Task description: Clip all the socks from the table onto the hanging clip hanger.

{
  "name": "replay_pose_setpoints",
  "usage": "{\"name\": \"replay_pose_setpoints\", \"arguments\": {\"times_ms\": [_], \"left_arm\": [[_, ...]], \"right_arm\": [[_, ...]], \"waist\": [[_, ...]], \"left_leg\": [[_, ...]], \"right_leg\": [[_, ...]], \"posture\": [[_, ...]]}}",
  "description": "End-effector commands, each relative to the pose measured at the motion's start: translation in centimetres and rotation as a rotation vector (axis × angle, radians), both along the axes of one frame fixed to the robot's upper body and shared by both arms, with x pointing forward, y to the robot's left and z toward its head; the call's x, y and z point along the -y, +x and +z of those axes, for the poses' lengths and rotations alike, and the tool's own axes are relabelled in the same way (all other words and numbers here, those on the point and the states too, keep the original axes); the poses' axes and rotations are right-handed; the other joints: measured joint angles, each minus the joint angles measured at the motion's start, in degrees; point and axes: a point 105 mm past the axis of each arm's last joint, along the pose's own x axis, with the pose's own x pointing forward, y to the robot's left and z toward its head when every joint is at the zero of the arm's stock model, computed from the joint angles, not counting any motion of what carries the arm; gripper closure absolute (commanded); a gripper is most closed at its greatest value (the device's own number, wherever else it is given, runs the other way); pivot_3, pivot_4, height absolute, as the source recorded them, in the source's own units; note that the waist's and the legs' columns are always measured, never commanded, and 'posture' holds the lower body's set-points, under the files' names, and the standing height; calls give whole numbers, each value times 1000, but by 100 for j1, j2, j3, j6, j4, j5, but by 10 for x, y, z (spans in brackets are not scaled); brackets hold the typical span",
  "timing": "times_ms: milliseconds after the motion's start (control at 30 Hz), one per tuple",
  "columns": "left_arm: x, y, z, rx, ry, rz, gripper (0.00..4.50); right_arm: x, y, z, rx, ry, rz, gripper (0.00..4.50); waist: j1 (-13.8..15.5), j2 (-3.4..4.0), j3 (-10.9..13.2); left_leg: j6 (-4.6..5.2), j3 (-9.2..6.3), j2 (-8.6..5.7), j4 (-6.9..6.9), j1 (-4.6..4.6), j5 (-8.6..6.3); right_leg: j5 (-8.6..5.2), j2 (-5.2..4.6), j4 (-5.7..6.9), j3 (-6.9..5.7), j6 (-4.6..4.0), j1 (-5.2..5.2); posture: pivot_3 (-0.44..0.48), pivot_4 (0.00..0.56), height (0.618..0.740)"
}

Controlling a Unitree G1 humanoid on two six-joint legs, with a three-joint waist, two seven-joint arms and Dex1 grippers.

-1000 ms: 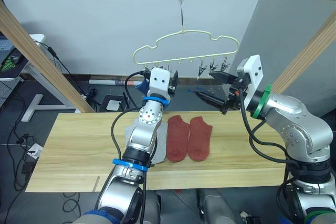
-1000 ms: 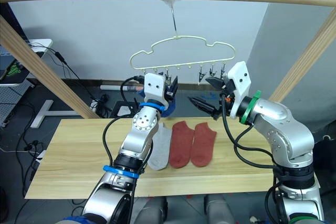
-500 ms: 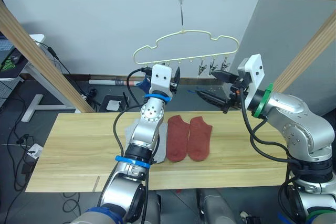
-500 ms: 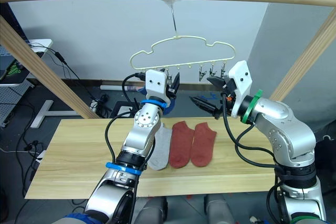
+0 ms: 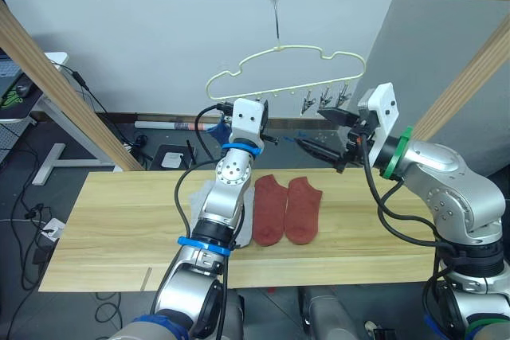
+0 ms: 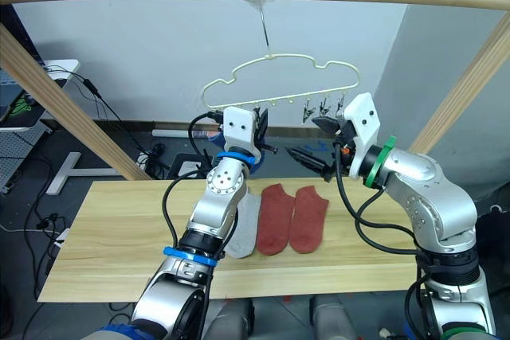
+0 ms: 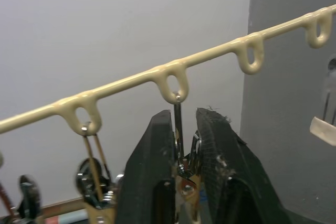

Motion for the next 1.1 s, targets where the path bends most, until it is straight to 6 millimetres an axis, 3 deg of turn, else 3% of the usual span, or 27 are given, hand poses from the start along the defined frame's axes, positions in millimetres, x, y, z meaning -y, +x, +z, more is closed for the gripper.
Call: {"name": "replay_pose_setpoints", "arguments": {"times_ms": [33, 233, 300, 433, 533, 767, 1100], "left_arm": [[-1, -1, 12, 42, -11, -1, 4408], [-5, 1, 14, 38, -9, -10, 4408], [-5, 0, 13, 14, -22, -40, 4408], [-8, -9, 14, -68, -103, -175, 4408], [-16, -12, 14, -141, -165, -227, 4408], [-36, -17, 14, -212, -174, -249, 4408], [-29, -27, 9, -260, -188, -276, 4408]], "right_arm": [[-3, -4, 15, 64, 10, 14, 0], [-6, -1, 5, 40, -10, -2, 0], [-3, 4, -22, -5, -102, -50, 0], [7, 11, -98, -157, -244, -144, 0], [6, 15, -128, -189, -291, -163, 0], [-1, 35, -188, -300, -339, -205, 0], [-2, 51, -229, -372, -407, -244, 0]], "waist": [[0, 0, 0], [-2, 1, -2], [3, 2, -5], [11, 0, -7], [-32, 3, -6], [-124, 4, -7], [-90, 4, -7]], "left_leg": [[0, 0, 0, 0, 0, 0], [0, 0, 0, 3, 2, 0], [0, -1, 0, 3, 2, 0], [0, -2, -1, 3, 5, 0], [0, 1, 0, 3, 5, 0], [7, 2, 2, 6, 28, 7], [5, 1, 0, 5, 24, 10]], "right_leg": [[0, 0, 0, 0, 0, 0], [7, 0, 3, 0, -9, 2], [10, 0, 3, 0, -14, 2], [8, 0, 0, -1, -12, 9], [12, 0, 4, 2, -19, 5], [8, 4, 11, 5, 14, 20], [28, 2, 7, 5, -18, 20]], "posture": [[-52, 190, 740], [-44, 187, 740], [-40, 188, 740], [-29, 190, 740], [-17, 192, 740], [10, 193, 740], [49, 197, 740]]}}
